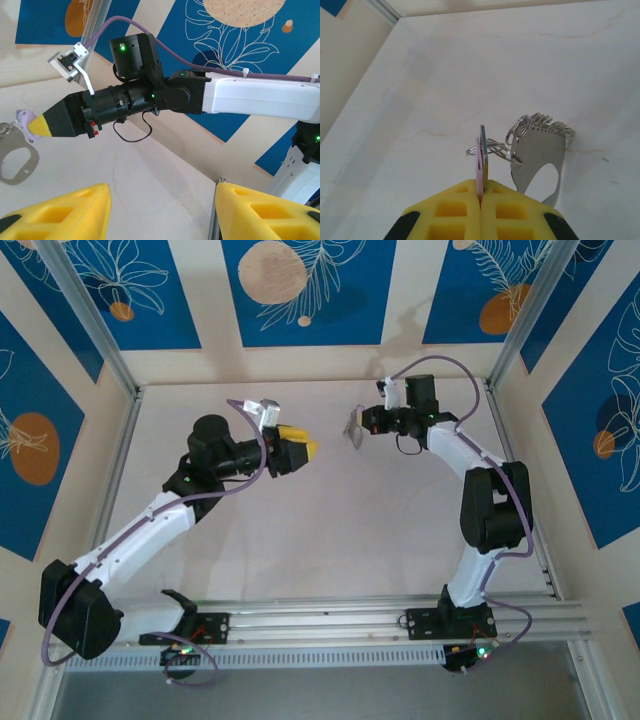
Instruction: Put the keys on the keyring
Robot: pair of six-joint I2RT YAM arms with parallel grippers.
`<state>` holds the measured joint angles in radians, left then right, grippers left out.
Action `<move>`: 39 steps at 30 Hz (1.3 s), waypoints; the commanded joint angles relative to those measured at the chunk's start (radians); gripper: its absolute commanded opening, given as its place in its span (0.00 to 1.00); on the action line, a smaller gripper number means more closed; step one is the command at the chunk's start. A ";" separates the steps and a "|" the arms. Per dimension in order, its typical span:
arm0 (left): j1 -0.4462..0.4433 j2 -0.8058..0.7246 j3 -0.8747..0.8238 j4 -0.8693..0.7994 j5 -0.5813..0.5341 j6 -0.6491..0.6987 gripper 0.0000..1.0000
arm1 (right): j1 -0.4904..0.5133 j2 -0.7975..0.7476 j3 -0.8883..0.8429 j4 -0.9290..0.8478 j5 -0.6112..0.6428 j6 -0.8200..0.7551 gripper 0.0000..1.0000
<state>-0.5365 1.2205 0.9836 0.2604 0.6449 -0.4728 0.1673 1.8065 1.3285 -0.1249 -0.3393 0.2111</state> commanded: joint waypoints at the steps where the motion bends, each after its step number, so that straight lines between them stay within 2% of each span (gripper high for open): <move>1: 0.010 -0.001 0.019 -0.012 -0.005 0.022 0.57 | -0.018 -0.043 -0.088 0.021 0.032 0.041 0.00; 14: 0.010 0.010 -0.004 0.023 0.001 -0.012 0.57 | -0.072 -0.210 -0.378 0.013 0.102 0.112 0.00; 24: 0.008 0.030 -0.009 0.033 0.012 -0.026 0.57 | -0.074 -0.290 -0.603 0.081 0.084 0.228 0.00; 36: 0.005 0.049 -0.025 0.065 0.024 -0.030 0.58 | -0.041 -0.363 -0.727 0.065 0.062 0.290 0.00; 37: 0.004 0.048 -0.025 0.066 0.026 -0.030 0.58 | -0.037 -0.374 -0.730 0.053 0.062 0.290 0.06; 39: 0.004 0.046 -0.029 0.066 0.027 -0.030 0.58 | -0.034 -0.412 -0.744 0.033 0.057 0.299 0.28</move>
<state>-0.5369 1.2629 0.9665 0.2897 0.6460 -0.4961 0.1253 1.4460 0.6041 -0.0605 -0.2466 0.4915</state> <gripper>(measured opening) 0.580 0.191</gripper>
